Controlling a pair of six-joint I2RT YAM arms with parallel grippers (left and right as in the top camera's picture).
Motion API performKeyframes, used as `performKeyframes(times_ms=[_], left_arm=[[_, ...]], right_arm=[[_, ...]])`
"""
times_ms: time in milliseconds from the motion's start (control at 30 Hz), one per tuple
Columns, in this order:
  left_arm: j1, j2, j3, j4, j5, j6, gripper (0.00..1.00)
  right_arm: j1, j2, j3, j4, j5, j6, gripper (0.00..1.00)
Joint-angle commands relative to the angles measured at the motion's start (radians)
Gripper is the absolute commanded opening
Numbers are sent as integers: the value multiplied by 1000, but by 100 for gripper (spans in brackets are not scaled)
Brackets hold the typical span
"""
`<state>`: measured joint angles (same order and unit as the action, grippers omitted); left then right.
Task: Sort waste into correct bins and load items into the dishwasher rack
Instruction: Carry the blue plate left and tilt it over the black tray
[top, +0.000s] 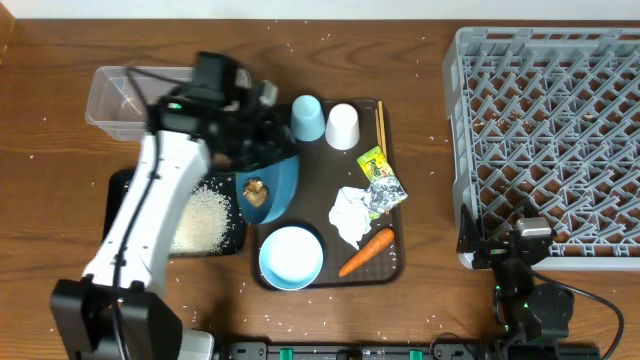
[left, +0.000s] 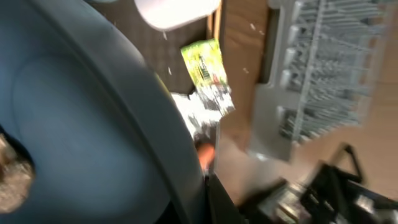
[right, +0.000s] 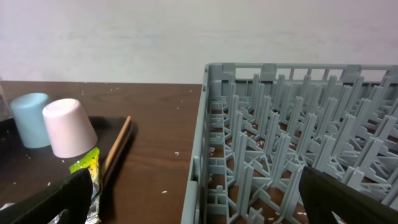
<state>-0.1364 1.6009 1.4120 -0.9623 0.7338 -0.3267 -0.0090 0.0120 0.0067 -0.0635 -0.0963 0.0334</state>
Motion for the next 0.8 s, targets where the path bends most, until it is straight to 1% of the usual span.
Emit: performKeyframes(times_ms=[0,67,267,367,433,667,767], left_arm=[[95,-13,-10,-61,196,148,6],[157,-13,-10,-117,244,225,6],[305,-13,-10,-249,354,401,6],[378,-13,-15,-323,483,532,6],[431,-13,-26,-361,555,599,6],[587,-13,-135,-368,615,612,6],[649,-13,-196,-369,700,651,6]], right_arm=[[-12,-5,-1,-4,2,3,99],[-12,-5,-1,-4,2,3,99],[-12,-5,-1,-4,2,3,99],[-12,-5,-1,-4,2,3,99],[-12,-5,-1,-4,2,3,99],[-12,-5,-1,-4,2,3,99],[-12,-5,-1,-4,2,3,99]])
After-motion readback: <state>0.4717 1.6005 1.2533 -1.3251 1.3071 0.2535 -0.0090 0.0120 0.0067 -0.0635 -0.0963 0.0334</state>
